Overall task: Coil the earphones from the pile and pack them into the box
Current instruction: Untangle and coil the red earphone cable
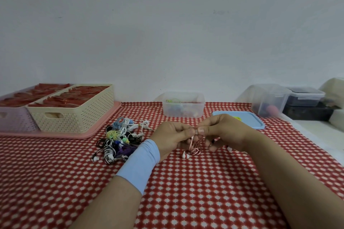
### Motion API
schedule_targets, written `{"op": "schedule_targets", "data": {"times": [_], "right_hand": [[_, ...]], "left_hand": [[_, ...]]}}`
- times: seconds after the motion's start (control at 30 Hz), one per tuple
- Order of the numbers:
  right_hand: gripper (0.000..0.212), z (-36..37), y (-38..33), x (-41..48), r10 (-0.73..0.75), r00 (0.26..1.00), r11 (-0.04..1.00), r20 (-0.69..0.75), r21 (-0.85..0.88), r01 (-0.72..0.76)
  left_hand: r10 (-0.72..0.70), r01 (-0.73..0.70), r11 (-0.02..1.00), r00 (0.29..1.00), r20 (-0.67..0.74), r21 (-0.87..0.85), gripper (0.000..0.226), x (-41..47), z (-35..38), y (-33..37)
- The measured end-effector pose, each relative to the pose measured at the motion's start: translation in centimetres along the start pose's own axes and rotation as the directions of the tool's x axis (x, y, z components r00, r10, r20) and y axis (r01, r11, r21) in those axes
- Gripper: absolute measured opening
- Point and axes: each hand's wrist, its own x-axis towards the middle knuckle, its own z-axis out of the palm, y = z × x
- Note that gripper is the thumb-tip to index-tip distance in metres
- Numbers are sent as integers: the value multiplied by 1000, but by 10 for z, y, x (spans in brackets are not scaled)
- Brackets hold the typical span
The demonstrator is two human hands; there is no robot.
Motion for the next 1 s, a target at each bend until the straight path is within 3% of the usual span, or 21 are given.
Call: {"op": "schedule_targets", "data": {"times": [0.13,0.33,0.7,0.83,1.0], "right_hand": [[10,1,-1,1,-59,997,996,-46,62,62],[11,7,-3,1,-210,966,977,-150,12,214],[8,8,-2,0,-275,939,960,-204,-108,258],[8,10,-2,1,-310,929,943,-201,-187,275],[13,7,-3,0,-305,937,946,-172,-168,277]], "left_hand": [[11,-14,996,999,-38,-88,11,2,6,2],[-4,-17,989,989,-145,-144,13,7,8,2],[25,-39,996,984,-175,-77,10,4,6,3],[87,-85,996,969,-231,18,8,4,5,3],[116,-98,991,967,-229,90,6,4,3,4]]}}
